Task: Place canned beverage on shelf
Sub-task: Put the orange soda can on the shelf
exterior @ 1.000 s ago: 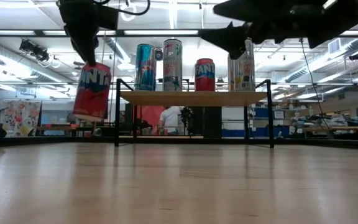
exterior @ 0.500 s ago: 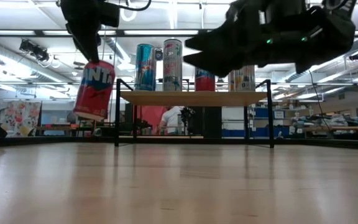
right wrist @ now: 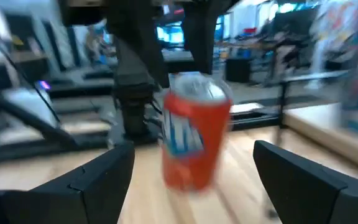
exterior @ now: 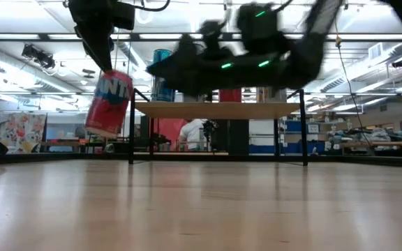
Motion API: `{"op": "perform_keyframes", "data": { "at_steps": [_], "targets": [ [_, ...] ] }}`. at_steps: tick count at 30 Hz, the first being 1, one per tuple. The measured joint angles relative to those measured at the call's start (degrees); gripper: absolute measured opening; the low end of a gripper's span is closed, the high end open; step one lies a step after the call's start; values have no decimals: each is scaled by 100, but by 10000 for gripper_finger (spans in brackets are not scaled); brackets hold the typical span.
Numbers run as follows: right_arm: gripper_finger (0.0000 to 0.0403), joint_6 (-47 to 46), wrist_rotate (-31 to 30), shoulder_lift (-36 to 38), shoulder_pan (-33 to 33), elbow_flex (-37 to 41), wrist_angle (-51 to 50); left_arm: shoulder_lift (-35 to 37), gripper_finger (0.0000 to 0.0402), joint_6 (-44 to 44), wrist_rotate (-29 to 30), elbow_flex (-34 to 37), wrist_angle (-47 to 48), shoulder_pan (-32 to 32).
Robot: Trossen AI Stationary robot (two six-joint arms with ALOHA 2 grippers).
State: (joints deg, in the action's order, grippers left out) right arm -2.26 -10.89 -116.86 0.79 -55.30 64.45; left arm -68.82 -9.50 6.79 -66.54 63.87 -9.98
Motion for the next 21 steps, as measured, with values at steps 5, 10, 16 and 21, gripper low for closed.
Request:
{"op": "perform_keyframes", "data": {
  "at_steps": [5, 10, 16, 21],
  "targets": [
    [339, -1518, 1787, -1222, 528, -1495, -185, 4, 229, -42, -4, -19, -77, 0],
    [335, -1895, 2641, -1633, 493, -2142, -759, 4, 200, -175, -53, -17, 89, 24],
    [334, -1049, 1993, -1459, 294, -2202, -1376, 4, 175, -162, -72, -15, 222, 98],
    [334, -584, 1529, -1379, 182, -2206, -1631, 2, 171, -283, -72, -9, 254, 96]
  ]
}}
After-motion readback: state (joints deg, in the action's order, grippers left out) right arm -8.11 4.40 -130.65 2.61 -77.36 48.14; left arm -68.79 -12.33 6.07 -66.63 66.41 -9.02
